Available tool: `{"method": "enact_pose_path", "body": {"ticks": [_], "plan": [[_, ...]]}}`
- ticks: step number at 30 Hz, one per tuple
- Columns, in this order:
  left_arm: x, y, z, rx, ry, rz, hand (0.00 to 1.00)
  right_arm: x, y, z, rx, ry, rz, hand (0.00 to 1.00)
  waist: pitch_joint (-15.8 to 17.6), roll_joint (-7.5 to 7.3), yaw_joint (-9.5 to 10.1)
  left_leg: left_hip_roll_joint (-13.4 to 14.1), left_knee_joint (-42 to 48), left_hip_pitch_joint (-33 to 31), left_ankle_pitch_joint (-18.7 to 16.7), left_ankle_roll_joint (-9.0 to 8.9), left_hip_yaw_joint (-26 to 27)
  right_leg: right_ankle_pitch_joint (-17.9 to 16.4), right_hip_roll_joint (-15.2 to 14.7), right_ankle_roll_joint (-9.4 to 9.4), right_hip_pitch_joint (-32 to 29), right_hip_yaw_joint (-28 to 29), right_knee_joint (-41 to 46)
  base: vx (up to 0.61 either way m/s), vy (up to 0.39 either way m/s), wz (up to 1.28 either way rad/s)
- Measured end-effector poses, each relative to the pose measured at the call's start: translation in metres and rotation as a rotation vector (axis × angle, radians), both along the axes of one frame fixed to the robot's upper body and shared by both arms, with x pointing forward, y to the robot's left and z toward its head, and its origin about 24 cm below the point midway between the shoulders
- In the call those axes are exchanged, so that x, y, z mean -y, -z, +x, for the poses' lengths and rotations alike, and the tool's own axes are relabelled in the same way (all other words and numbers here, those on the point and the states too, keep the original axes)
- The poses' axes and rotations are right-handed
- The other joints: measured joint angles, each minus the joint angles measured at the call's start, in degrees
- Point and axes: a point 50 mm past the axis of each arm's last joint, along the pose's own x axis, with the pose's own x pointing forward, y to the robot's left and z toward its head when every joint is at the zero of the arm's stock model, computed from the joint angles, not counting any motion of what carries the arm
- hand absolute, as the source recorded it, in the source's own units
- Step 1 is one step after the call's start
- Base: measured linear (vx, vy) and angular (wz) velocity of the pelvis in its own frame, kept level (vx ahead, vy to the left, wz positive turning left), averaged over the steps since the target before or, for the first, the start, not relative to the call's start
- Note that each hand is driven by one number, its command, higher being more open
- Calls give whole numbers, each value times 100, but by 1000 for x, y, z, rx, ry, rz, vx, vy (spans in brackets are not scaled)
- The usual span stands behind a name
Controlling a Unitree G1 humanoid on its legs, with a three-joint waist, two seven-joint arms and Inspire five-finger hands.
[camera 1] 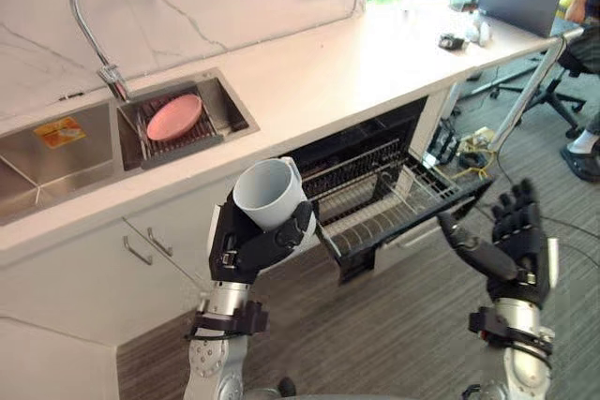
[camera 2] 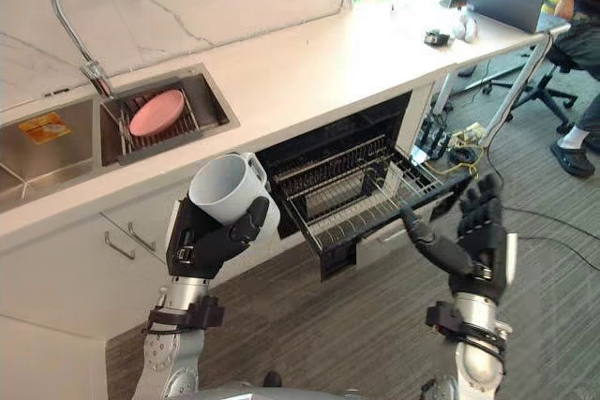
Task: Walk over to the sink, pick up the cup, carry it to the dishwasher, place the cup inside the dishwasher, then close the dishwasher door
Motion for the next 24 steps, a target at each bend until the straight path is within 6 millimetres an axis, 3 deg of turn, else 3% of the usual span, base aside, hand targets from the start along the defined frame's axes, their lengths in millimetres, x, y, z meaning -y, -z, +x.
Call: {"method": "enact_pose_path", "body": {"ticks": [1,2,3,4,6,7,9,10,11,13,15,22,24], "plan": [[0,-1,1,3,0,1,0,-1,0,0,6,-1,5,100,5,-18,-4,-58,-21,88,-31,45,43,100,-95,-36,-253,-145,535,111,147,-19],[-1,0,1,-7,-7,2,0,-5,1,2,6,-14,15,100,27,-80,-12,-122,-88,248,-102,153,104,487,-353,-336,-739,-545,1477,83,118,-37],[-1,2,2,-24,-13,0,0,-10,4,5,-5,-43,27,100,-4,-34,-18,-98,-139,325,-177,238,233,587,-583,-615,-1097,-924,2019,61,119,-45],[-1,2,2,-30,-24,-1,0,-14,6,8,-12,-66,33,100,-5,-34,-15,-57,-117,319,-256,290,298,467,-653,-643,-1256,-1056,2087,59,117,-58],[-3,1,5,-43,-61,-5,0,-26,8,15,-27,-148,41,100,-37,78,-24,162,-24,300,-338,217,431,128,-649,-480,-1502,-1480,1619,113,69,-49],[-4,0,11,-51,-83,-5,0,-32,9,19,-33,-199,44,100,-44,68,-4,380,-33,329,-386,139,515,51,-441,-405,-1482,-1749,462,145,6,-35],[-7,-1,15,-53,-100,-4,0,-35,7,22,-23,-217,43,100,-40,72,0,505,-44,349,-412,94,558,103,-260,-384,-1451,-1834,-383,132,-50,-26],[-9,0,19,-57,-107,3,0,-36,5,24,-13,-221,42,100,-17,79,2,604,-55,413,-450,33,579,375,-103,-420,-1361,-1935,-1258,183,-141,-18],[-14,1,21,-65,-125,11,0,-37,3,27,-2,-226,44,100,21,24,-1,621,-55,544,-515,-57,617,911,-45,-532,-1252,-2022,-1988,125,-107,-14],[-18,4,21,-86,-143,18,0,-38,3,30,-3,-232,38,100,91,25,4,677,31,765,-729,-210,653,1689,16,-694,-1021,-2075,-2151,180,-172,-12],[-15,5,21,-92,-139,8,0,-37,3,31,-11,-234,29,100,99,131,27,831,108,776,-785,-295,655,1677,164,-733,-924,-2116,-2253,143,-141,-7],[-18,2,24,-106,-231,36,0,-56,0,41,28,-328,69,100,141,188,43,1156,85,889,-918,-481,709,2091,637,-900,-311,-2141,-3356,27,-77,-6],[-22,-1,24,-99,-288,54,0,-61,-2,44,44,-381,84,100,173,261,139,1251,157,875,-1012,-538,809,2098,745,-894,-270,-2081,-3476,32,-16,-19]]}}
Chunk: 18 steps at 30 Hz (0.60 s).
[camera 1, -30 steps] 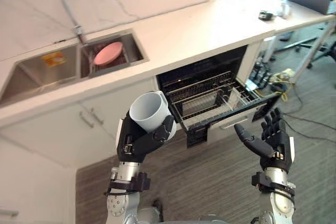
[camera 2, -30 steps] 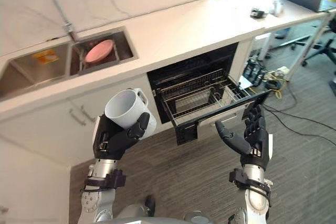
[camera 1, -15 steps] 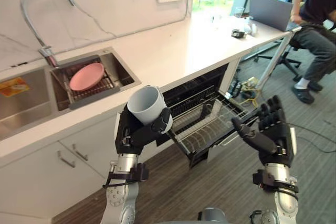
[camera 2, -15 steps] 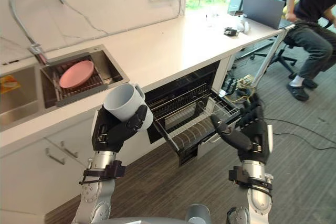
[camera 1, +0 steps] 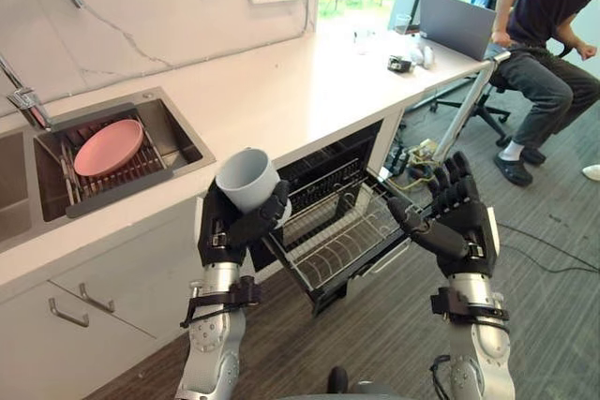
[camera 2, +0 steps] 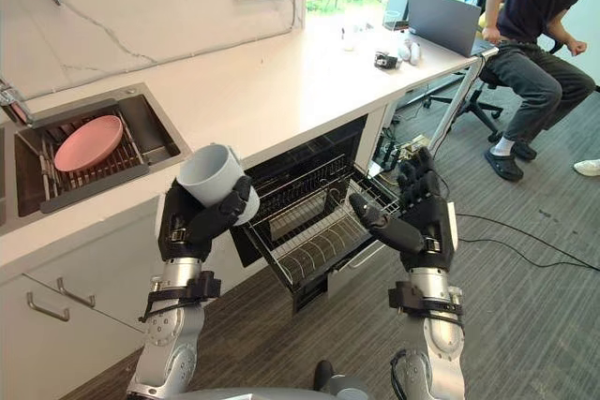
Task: Walk over to the sink, pick up the cup, carry it to the dishwasher, place the cup inside the dishwasher, then close the dishwasher door
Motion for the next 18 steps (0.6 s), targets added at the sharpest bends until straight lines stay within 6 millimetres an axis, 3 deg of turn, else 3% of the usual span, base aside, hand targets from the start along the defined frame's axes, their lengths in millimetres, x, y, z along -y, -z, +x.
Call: {"method": "enact_pose_path", "body": {"ticks": [3,5,6,9,10,12,13,15,18], "plan": [[-4,1,-1,-13,-58,38,0,-9,0,3,5,-74,28,100,-24,129,33,191,634,-227,-162,-189,47,-192,119,-126,24,-28,16,97,-30,-2],[-4,3,-2,-37,-85,81,0,-16,-4,8,20,-143,34,100,12,176,46,336,2358,-1026,-68,-263,125,-217,46,-211,165,-5,-58,105,-32,5],[-3,5,-2,-46,-90,97,0,-18,-5,9,21,-159,32,100,27,194,66,367,2575,-1124,-120,-301,155,-234,15,-233,246,25,-63,133,-18,-14],[11,4,-5,-25,-68,257,0,-23,-11,14,57,-217,39,100,-15,241,175,269,1511,-1152,-289,-178,182,-310,-167,-152,422,147,-78,163,40,-20],[20,2,-4,-2,-49,318,0,-24,-14,17,76,-238,46,100,-41,282,167,223,849,-1126,-92,-196,179,-281,-208,-60,426,175,-87,146,116,-19],[36,0,-4,31,3,375,0,-26,-17,20,87,-268,43,100,-129,415,171,231,135,-990,789,-226,191,-281,-153,27,418,264,-120,152,147,-30],[47,2,-1,49,40,440,0,-31,-16,21,88,-292,61,100,-181,391,159,148,-220,-756,1035,-216,267,-264,-210,98,461,337,-146,131,131,-25],[57,2,5,78,88,519,0,-40,-19,24,106,-322,81,100,-193,297,32,5,-501,-641,1136,-141,274,-274,-314,175,489,325,-196,77,97,-3],[69,-1,14,124,138,587,0,-44,-25,28,135,-349,88,100,-195,250,9,-150,-693,-580,1215,-43,236,-261,-438,273,514,290,-251,41,88,11]]}}
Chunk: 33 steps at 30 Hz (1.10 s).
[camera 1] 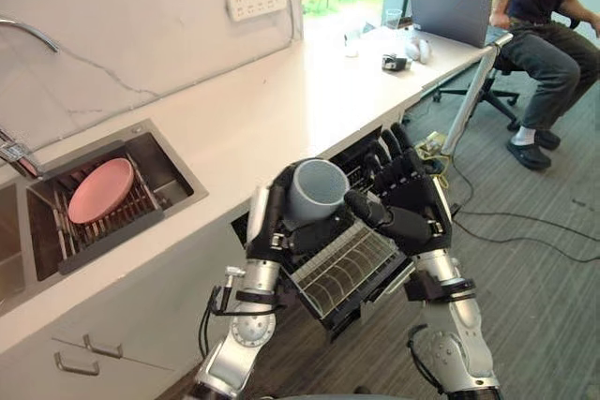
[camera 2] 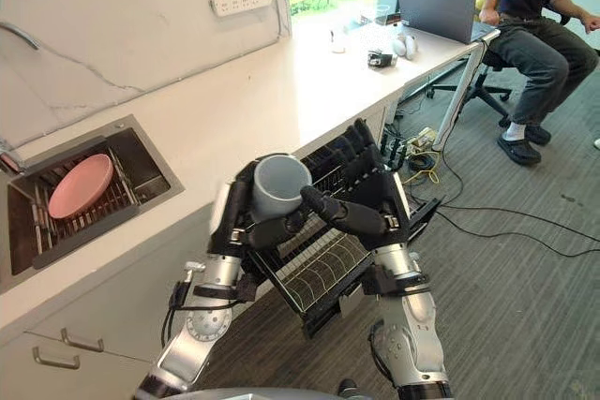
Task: Walk over to the sink, pick up the cup, carry it to the dishwasher, place the cup inside the dishwasher, then close the dishwasher door
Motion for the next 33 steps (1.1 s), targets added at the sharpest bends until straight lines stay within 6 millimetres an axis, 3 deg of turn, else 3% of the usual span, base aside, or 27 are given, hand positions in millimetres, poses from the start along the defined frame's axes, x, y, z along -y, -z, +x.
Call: {"method": "enact_pose_path", "body": {"ticks": [9,18,24,33], "plan": [[9,1,-3,15,45,44,0,-20,-11,1,36,-85,16,100,-27,-56,5,-101,-321,198,121,38,-17,0,-53,58,91,3,-64,3,16,4],[11,3,-5,9,56,45,0,-22,-15,1,38,-67,-32,100,-99,-178,-5,-113,-396,249,132,40,107,23,-17,87,64,110,-86,-15,-2,-7],[7,6,-4,-32,76,41,0,-22,-15,1,30,-56,-163,100,-153,-264,-8,-118,-431,249,133,42,155,32,-15,101,31,162,-90,3,-1,-4],[1,15,-1,-123,113,36,0,-18,-9,2,-19,-67,-301,100,-165,-281,-8,-120,-469,292,140,53,201,44,-26,120,31,213,-90,-9,-1,-2]]}}
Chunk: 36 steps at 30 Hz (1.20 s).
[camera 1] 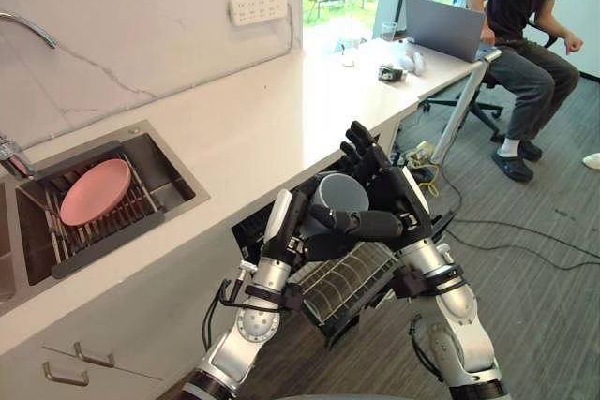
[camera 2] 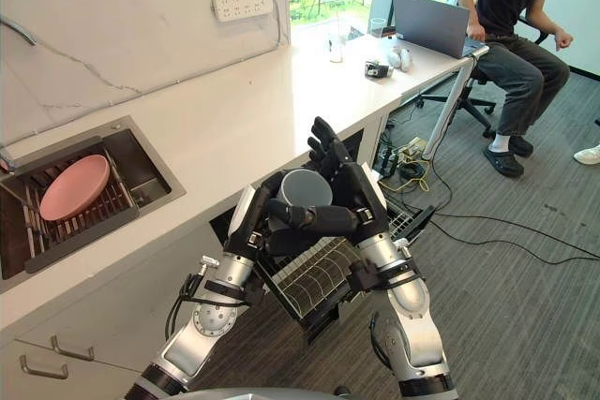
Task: Walk over to the sink, pick up the cup, carry it to the dishwasher, place the cup inside the dishwasher, then close the dishwasher door
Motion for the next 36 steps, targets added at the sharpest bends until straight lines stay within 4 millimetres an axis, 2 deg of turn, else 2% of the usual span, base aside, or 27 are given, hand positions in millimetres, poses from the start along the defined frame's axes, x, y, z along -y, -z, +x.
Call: {"method": "enact_pose_path", "body": {"ticks": [9,17,26,36], "plan": [[-5,0,2,-7,-6,-6,0,1,1,0,-15,1,-6,100,-3,-1,0,-1,-12,7,2,1,0,0,2,1,0,-1,0,0,0,0],[-18,-14,8,54,-122,-70,0,8,3,0,-31,62,18,100,-4,-1,6,-2,-15,41,3,2,-1,0,2,1,26,-1,0,0,0,0],[-37,-15,11,69,-221,-73,0,18,1,1,-25,117,34,100,-4,0,-2,-2,-27,57,3,2,8,0,6,0,33,8,-16,0,0,0],[-29,-17,8,109,-174,-37,0,11,4,1,-31,65,34,100,-5,0,4,-10,-46,56,3,1,8,0,18,1,43,5,-57,0,0,0]]}}
